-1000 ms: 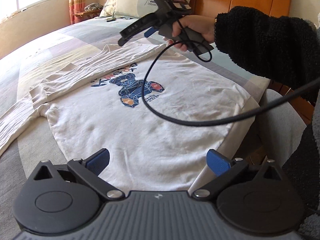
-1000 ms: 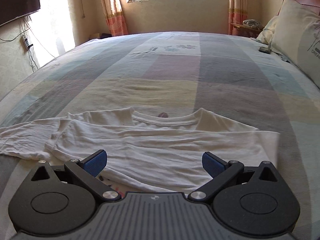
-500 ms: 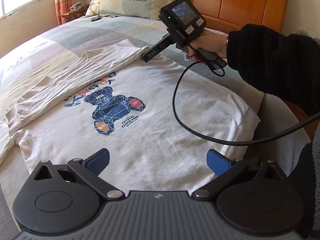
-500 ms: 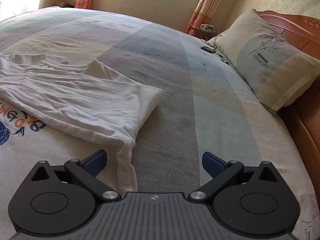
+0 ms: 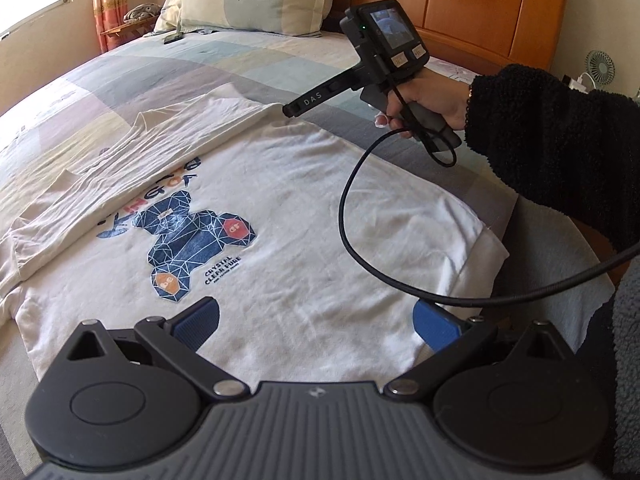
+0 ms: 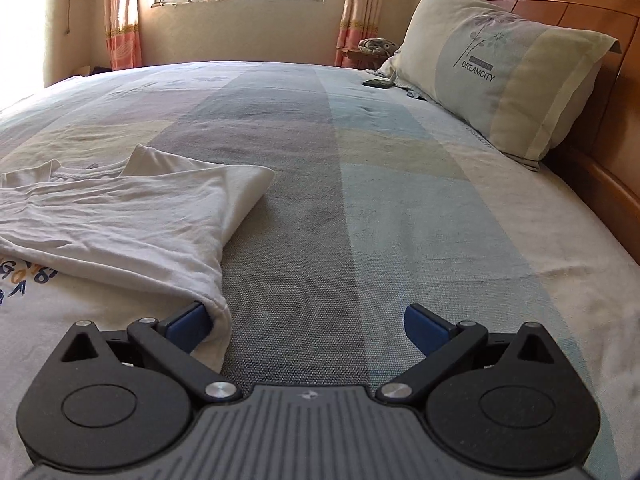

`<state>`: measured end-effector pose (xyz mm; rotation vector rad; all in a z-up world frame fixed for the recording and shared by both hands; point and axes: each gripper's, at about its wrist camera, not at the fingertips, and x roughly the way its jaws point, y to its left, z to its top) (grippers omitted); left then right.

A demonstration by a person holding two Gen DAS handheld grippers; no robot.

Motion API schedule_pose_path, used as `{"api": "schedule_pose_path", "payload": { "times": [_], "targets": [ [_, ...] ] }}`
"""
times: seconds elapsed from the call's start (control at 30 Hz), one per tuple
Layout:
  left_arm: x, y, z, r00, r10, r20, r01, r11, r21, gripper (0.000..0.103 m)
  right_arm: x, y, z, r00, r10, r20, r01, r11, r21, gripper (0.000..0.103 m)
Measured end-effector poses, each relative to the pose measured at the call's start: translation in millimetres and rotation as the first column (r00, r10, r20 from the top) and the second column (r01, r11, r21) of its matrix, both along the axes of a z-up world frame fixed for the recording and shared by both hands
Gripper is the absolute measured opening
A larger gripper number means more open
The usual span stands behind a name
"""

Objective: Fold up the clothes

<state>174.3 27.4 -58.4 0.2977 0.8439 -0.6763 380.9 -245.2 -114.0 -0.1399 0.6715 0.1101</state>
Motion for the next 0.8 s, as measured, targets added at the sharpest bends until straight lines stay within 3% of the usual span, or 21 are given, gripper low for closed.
{"api": "schedule_pose_path", "payload": {
  "times": [0.17, 0.27, 0.47, 0.53, 0.67, 0.73, 0.8],
  "targets": [
    [9, 3, -2, 1.000, 0.022, -0.002, -0.022, 1.000, -0.003, 0.102, 3, 1, 31, 0.999, 0.025, 0.047, -0.026, 0.999, 0.034, 0.103],
    [15, 5, -4, 0.999, 0.039, -0.006, -0.039, 0.999, -0.012, 0.102, 34, 11, 39, 1.000, 0.008, 0.029, -0.009, 0.999, 0.050, 0.103],
    [27, 12, -10, 0.998, 0.066, -0.021, -0.066, 0.998, -0.012, 0.102, 107, 30, 6, 0.990, -0.017, -0.143, 0.015, 1.000, -0.017, 0.103],
    [31, 14, -13, 0.997, 0.073, -0.022, -0.073, 0.997, 0.000, 0.102, 117, 22, -5, 0.989, -0.023, -0.147, 0.017, 0.999, -0.045, 0.103],
    [37, 14, -14, 0.996, 0.086, -0.019, -0.086, 0.996, 0.007, 0.102, 141, 5, -9, 0.984, -0.013, -0.176, 0.018, 1.000, 0.026, 0.103],
    [37, 14, -12, 0.995, 0.095, -0.014, -0.095, 0.995, -0.003, 0.102, 148, 10, -5, 0.985, -0.012, -0.175, 0.012, 1.000, -0.001, 0.103],
    [35, 14, -10, 0.996, 0.091, -0.012, -0.091, 0.996, -0.018, 0.102, 146, 15, 4, 0.987, -0.077, -0.142, 0.069, 0.996, -0.064, 0.103]
  ]
}}
